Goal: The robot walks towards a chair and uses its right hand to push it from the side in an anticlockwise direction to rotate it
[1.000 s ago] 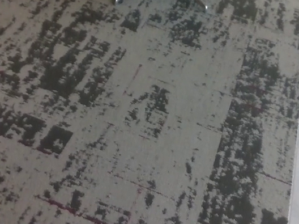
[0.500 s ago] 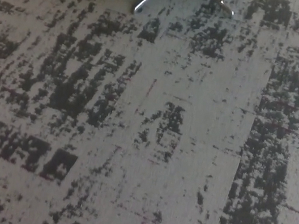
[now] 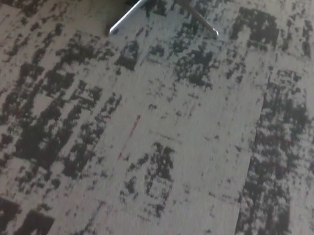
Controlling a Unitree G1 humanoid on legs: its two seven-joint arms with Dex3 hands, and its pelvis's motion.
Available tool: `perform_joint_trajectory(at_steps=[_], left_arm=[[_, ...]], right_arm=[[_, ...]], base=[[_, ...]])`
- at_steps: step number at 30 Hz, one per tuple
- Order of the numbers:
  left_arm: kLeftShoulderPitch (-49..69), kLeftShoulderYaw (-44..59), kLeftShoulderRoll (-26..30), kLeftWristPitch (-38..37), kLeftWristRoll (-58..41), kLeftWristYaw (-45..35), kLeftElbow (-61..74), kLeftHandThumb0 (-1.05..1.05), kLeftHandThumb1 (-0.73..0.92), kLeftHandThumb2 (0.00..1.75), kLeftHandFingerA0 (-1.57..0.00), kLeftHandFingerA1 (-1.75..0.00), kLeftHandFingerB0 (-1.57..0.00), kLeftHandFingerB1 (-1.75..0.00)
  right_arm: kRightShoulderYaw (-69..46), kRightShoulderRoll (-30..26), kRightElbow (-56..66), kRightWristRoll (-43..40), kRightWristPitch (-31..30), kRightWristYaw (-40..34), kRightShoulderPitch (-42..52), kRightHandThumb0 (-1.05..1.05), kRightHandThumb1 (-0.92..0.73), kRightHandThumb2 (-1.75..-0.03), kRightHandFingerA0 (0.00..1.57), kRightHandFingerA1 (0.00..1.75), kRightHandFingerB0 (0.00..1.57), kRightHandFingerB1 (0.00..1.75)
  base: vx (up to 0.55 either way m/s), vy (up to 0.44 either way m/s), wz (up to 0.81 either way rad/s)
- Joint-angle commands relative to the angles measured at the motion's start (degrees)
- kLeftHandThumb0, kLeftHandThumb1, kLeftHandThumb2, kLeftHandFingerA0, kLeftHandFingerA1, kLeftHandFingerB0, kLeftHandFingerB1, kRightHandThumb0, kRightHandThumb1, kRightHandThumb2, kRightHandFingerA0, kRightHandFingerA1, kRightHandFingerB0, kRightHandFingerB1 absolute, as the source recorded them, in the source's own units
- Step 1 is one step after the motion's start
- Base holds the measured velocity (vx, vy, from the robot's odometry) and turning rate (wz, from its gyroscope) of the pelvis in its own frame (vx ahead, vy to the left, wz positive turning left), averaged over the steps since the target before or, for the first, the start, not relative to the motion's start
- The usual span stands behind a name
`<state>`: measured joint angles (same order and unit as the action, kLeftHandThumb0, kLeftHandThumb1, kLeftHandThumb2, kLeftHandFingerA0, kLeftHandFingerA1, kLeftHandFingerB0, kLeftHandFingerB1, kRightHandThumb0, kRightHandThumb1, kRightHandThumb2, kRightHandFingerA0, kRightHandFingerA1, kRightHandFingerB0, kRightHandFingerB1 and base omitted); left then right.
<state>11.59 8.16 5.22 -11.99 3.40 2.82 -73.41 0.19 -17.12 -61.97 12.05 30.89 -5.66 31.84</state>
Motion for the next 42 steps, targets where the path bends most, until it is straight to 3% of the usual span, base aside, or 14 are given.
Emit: perform_joint_trajectory(at_steps=[1,5,6,7,9,10,11,13,25,30,32,37,40,42], left_arm=[[1.25,-0.05,0.48,-3.11,-0.17,-0.13,-0.28,-1.05,0.18,1.25,-0.16,-1.11,-0.30,-1.16],[1.18,-0.20,0.64,-2.70,-0.14,-0.10,-0.49,-1.05,0.28,1.33,-0.05,-1.06,-0.28,-1.15],[1.24,-0.66,0.75,-2.76,0.44,0.59,-0.47,-1.05,0.24,1.22,-0.14,-1.50,-0.21,-1.46],[1.42,-1.08,0.87,-3.13,0.98,1.20,-0.36,-1.05,0.28,1.33,-0.13,-1.10,-0.31,-1.15],[1.49,-0.49,0.86,-3.66,0.15,0.31,-0.31,-1.05,0.29,1.33,-0.11,-1.07,-0.31,-1.15],[1.38,-0.61,0.92,-3.56,0.27,0.60,-0.33,-1.05,0.24,1.23,-0.11,-1.50,-0.21,-1.47],[1.25,-0.77,0.95,-3.36,0.50,1.10,-0.34,-1.03,0.27,1.31,-0.12,-1.06,-0.28,-1.11],[1.03,-0.65,0.97,-3.12,0.36,0.92,-0.54,-1.05,0.28,1.32,-0.06,-1.02,-0.23,-1.08],[0.85,0.69,0.62,-2.73,-0.65,0.53,-0.87,-1.05,0.32,1.36,-0.05,-1.02,-0.27,-1.11],[0.62,0.76,0.71,-2.84,-0.27,0.35,-1.02,-1.05,0.25,1.29,-0.13,-1.09,-0.34,-1.18],[0.51,1.37,0.30,-2.03,-0.97,0.49,-0.85,-1.05,0.29,1.34,-0.04,-1.04,-0.27,-1.14],[0.68,0.28,0.25,-2.74,0.24,0.88,-0.84,-1.05,0.28,1.34,-0.10,-1.06,-0.25,-1.10],[0.70,1.12,0.16,-2.96,-0.77,-0.07,-0.67,-1.05,0.25,1.33,-0.08,-1.06,-0.24,-1.10],[0.55,0.85,0.22,-2.64,-0.46,0.06,-0.66,-1.00,0.25,1.32,-0.13,-1.07,-0.30,-1.12]], right_arm=[[0.37,-0.67,-0.98,0.17,-0.66,-0.63,-1.15,-0.70,-0.47,-0.87,0.22,0.59,0.08,0.48],[1.16,-0.57,0.04,0.92,-1.65,-2.09,-0.65,-0.71,-0.65,-0.60,0.36,0.64,0.15,0.41],[1.33,-0.60,-0.10,1.02,-1.64,-2.32,-0.72,-0.71,-0.65,-0.60,0.32,0.60,0.15,0.40],[1.63,-0.64,-1.10,1.38,-1.77,-2.81,-1.32,-0.73,-0.50,-0.89,0.23,0.59,0.10,0.48],[1.81,-0.54,-2.99,1.44,-1.77,-3.09,-2.49,-0.73,-0.49,-0.89,0.23,0.60,0.10,0.48],[1.89,-0.47,-3.66,1.40,-1.46,-3.18,-2.85,-0.74,-0.49,-0.89,0.22,0.59,0.10,0.48],[2.02,-0.44,-3.97,1.45,-1.26,-3.18,-2.96,-0.73,-0.49,-0.89,0.19,0.58,0.09,0.48],[2.22,-0.56,-3.29,1.45,-0.82,-3.04,-2.46,-0.74,-0.49,-0.89,0.20,0.60,0.09,0.49],[2.98,-0.88,-3.13,2.07,-0.32,-3.20,-1.96,-0.76,-0.67,-0.60,0.28,0.59,0.12,0.41],[2.66,-0.60,-3.64,0.94,-0.39,-2.31,-2.39,-0.75,-0.49,-0.90,0.22,0.60,0.07,0.49],[2.99,-0.79,-3.17,1.33,-1.35,-2.68,-2.36,-0.74,-0.64,-0.59,0.31,0.61,0.13,0.42],[3.03,-1.15,-2.67,1.10,-1.23,-2.20,-2.28,-0.71,-0.49,-0.88,0.26,0.59,0.09,0.48],[3.29,-0.92,-3.36,1.32,-1.48,-2.78,-2.92,-0.62,-0.62,-0.58,0.32,0.56,0.15,0.39],[3.36,-0.96,-3.08,1.35,-1.17,-2.99,-2.69,-0.67,-0.49,-0.86,0.34,0.63,0.12,0.49]], base=[[0.40,-0.019,0.14],[0.47,-0.098,0.19],[0.57,-0.191,-0.21],[0.56,-0.136,0.67],[0.55,-0.147,0.05],[0.53,-0.149,0.05],[0.27,-0.125,0.01],[0.27,-0.080,-0.05],[0.38,0.117,-0.16],[0.27,0.130,0.05],[0.20,0.005,0.10],[0.28,-0.091,-0.13],[0.17,-0.066,-0.01],[0.09,0.007,-0.01]])
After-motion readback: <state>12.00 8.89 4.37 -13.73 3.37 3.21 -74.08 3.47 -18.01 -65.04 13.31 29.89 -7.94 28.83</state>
